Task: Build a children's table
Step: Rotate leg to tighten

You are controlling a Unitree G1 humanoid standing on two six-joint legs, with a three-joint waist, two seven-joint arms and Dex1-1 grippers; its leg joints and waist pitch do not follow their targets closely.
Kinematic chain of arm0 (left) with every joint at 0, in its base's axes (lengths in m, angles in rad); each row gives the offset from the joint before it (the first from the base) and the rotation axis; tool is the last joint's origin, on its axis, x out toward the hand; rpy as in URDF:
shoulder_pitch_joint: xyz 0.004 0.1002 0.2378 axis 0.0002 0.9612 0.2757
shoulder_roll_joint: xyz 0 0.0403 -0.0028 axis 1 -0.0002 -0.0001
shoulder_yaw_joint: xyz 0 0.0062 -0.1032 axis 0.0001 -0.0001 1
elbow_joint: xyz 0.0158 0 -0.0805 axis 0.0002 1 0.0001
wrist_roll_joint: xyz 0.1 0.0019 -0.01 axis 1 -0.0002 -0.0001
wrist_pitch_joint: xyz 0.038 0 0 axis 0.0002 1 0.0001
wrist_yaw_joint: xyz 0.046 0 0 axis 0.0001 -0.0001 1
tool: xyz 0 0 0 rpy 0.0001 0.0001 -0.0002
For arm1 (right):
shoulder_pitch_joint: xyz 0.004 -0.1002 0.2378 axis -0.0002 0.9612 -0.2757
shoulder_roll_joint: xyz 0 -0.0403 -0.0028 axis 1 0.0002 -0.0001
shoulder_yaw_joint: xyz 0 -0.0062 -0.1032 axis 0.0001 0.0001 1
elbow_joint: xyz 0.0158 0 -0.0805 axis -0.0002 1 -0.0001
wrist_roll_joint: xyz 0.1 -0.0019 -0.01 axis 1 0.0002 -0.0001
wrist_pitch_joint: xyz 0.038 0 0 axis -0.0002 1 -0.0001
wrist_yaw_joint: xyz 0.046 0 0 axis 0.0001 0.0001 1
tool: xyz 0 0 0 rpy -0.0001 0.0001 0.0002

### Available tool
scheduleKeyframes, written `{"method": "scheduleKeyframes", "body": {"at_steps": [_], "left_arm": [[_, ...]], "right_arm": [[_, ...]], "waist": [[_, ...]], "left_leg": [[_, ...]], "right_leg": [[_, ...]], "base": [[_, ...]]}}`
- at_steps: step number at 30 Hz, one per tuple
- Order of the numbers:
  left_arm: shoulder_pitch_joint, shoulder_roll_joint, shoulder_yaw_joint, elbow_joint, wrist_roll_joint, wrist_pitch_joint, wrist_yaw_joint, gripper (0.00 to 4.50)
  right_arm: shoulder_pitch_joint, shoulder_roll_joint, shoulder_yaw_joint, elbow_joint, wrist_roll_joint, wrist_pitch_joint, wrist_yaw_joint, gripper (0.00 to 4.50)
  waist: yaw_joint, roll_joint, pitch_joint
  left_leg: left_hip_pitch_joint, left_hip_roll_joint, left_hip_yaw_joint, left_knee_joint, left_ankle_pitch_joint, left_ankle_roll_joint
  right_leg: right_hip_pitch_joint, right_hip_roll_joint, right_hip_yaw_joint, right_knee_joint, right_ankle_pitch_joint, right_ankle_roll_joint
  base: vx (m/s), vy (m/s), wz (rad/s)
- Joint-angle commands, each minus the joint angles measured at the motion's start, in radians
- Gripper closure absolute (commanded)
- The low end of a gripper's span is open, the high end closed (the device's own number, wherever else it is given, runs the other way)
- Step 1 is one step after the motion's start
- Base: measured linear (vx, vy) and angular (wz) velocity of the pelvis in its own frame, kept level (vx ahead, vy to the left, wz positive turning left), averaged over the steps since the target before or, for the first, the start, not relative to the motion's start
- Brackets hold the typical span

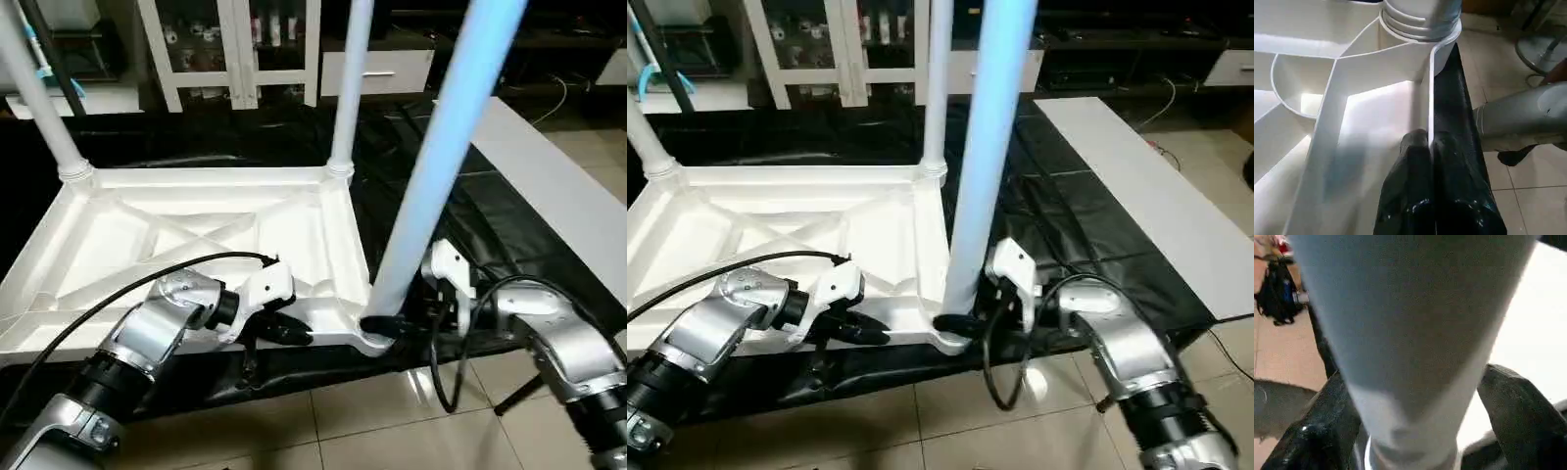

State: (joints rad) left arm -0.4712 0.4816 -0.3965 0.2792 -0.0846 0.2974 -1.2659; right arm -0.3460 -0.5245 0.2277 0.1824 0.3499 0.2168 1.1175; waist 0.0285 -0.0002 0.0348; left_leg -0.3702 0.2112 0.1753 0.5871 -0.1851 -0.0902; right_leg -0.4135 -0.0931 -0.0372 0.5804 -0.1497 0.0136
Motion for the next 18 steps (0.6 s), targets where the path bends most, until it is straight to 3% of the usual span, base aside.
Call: {"method": "scheduleKeyframes", "body": {"at_steps": [1,4,10,14,18], "left_arm": [[0.004,-0.003,-0.004,-0.031,-0.023,0.004,-0.032,4.50],[0.008,-0.001,-0.005,-0.036,-0.024,0.009,-0.031,4.50],[0.016,0.010,-0.008,-0.049,-0.019,0.021,-0.027,4.50],[0.000,-0.018,0.000,-0.013,0.014,0.018,0.042,4.50],[-0.077,-0.127,0.029,0.117,0.065,-0.016,0.230,4.50]], "right_arm": [[-0.011,-0.011,-0.030,0.015,0.009,0.019,0.001,1.07],[-0.009,-0.014,-0.030,0.024,0.014,0.037,0.010,1.32],[-0.001,-0.021,-0.012,0.048,-0.041,0.019,-0.011,1.74],[-0.016,0.020,-0.016,0.134,-0.117,-0.003,-0.149,1.94],[-0.053,0.138,-0.057,0.256,-0.156,0.048,-0.418,2.29]], "waist": [[-0.009,-0.001,-0.056],[-0.009,-0.001,-0.059],[-0.009,0.001,-0.056],[-0.017,-0.002,-0.054],[-0.034,-0.006,-0.053]], "left_leg": [[0.012,0.011,0.009,-0.074,-0.273,0.040],[0.010,0.010,0.009,-0.071,-0.242,0.051],[0.012,0.010,0.010,-0.072,-0.264,0.044],[0.011,0.006,0.008,-0.074,-0.294,0.021],[0.011,0.001,0.004,-0.073,-0.339,0.004]], "right_leg": [[0.042,-0.017,0.019,-0.056,-0.248,-0.221],[0.047,-0.018,0.019,-0.050,-0.195,-0.236],[0.046,-0.019,0.018,-0.055,-0.240,-0.230],[0.042,-0.019,0.017,-0.060,-0.296,-0.214],[0.039,-0.019,0.014,-0.069,-0.373,-0.185]], "base": [[0.000,0.000,0.00],[0.000,0.000,0.00],[0.000,0.000,0.00],[0.000,0.000,0.00],[0.000,0.000,0.00]]}}
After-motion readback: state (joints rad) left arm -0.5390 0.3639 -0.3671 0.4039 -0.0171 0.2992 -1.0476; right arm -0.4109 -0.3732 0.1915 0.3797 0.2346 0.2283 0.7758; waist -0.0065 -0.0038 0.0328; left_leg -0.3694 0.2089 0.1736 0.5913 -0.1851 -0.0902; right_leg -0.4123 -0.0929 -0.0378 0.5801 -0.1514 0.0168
